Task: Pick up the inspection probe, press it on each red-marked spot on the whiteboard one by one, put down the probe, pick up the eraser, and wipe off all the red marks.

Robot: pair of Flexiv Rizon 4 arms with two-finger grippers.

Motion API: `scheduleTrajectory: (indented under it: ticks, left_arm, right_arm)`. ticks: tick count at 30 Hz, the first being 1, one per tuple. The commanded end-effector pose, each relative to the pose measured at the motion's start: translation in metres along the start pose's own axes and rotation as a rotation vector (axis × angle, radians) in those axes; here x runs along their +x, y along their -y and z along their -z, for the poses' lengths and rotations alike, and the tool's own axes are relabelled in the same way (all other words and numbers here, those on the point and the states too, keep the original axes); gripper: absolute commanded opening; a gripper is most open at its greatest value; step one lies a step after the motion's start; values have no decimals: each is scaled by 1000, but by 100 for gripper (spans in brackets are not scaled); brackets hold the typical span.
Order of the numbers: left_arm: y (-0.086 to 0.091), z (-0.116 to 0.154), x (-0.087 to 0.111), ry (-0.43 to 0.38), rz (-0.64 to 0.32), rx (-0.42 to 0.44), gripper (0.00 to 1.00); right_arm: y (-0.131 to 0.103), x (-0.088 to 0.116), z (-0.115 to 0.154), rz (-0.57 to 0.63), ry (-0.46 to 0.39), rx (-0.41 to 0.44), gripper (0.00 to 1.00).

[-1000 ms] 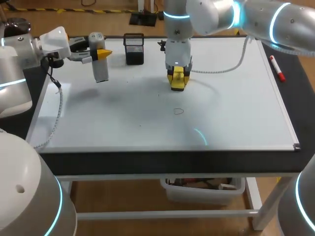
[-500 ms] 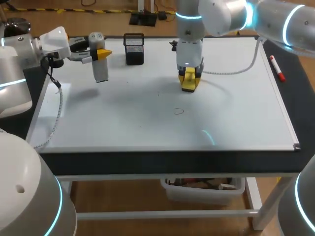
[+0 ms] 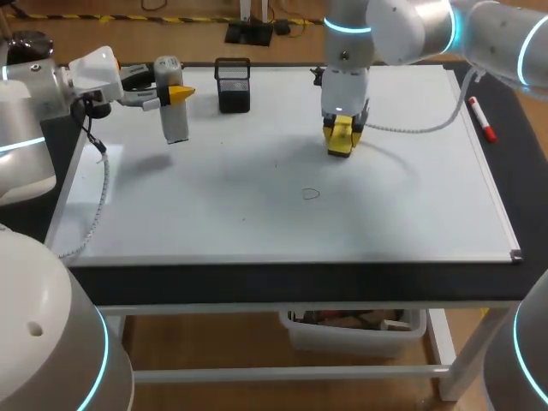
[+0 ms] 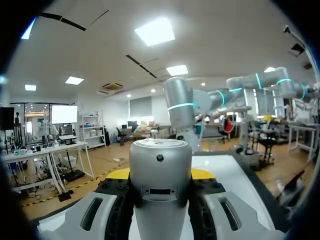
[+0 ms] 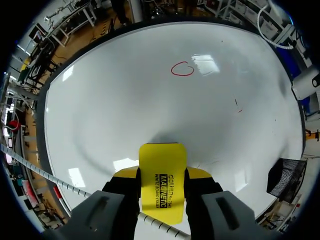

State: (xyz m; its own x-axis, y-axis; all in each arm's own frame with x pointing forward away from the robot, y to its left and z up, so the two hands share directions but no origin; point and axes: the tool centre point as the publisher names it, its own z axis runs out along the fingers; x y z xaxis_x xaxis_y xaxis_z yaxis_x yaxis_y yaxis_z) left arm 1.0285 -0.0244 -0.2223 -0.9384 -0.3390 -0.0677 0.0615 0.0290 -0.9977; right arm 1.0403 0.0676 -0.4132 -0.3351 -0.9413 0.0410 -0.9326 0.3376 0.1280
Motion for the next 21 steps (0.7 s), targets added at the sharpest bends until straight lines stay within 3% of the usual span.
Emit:
scheduleTrajectory:
  ticks: [1, 10, 21]
  left_arm:
    - [1, 0, 0, -1, -1, 2, 0]
    - [1, 0, 0, -1, -1, 2, 0]
    - [1, 0, 0, -1, -1, 2, 0]
  right_arm:
    - [-6, 19, 27, -1, 14, 34, 0]
    - [3, 54, 47, -80, 21, 48, 0]
    - [7, 103, 44, -224, 21, 25, 0]
